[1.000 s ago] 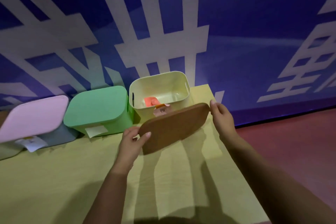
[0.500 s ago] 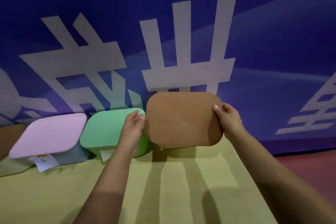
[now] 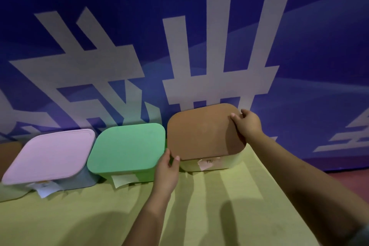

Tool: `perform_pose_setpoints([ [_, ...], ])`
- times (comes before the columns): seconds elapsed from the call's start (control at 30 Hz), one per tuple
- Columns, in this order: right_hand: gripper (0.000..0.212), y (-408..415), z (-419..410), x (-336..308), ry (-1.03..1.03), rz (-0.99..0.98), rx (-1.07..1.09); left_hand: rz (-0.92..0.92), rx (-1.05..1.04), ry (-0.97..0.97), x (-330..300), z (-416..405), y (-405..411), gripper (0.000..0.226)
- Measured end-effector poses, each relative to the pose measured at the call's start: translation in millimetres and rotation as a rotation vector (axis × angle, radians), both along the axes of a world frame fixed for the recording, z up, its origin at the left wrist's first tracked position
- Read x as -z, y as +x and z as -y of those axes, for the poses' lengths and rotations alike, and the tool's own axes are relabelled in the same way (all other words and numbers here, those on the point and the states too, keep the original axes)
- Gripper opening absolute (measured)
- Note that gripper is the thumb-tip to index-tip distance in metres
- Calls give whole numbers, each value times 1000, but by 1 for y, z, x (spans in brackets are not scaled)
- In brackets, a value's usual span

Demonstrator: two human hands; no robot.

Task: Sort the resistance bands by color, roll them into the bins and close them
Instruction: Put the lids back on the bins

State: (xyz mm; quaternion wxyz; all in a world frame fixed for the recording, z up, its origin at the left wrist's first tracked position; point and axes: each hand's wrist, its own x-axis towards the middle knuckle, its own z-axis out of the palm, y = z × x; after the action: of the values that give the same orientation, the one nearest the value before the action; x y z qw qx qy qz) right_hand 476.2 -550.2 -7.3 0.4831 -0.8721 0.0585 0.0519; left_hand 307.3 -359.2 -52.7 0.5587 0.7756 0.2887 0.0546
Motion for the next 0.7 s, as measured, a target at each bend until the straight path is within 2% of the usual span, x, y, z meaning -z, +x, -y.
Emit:
perform_pose_setpoints([
  [0.1,48,-2,8,11,-126,70,-94,-3,-18,17,16,3,1,56],
  [0.23,56,-3,15,18,25,-56,-165,16,-81,-73,3,13,4,57],
  [0.37,60,-2,16,16,23,-74,-148,60,-144,-154,-1,20,7,62],
  [0.5,58,-9,18,20,-11,-11,-118,52,-120,-69,3,20,0,63],
  [0.7,55,-19,26,26,-25,-33,-116,32,-69,83,5,29,-16,65],
])
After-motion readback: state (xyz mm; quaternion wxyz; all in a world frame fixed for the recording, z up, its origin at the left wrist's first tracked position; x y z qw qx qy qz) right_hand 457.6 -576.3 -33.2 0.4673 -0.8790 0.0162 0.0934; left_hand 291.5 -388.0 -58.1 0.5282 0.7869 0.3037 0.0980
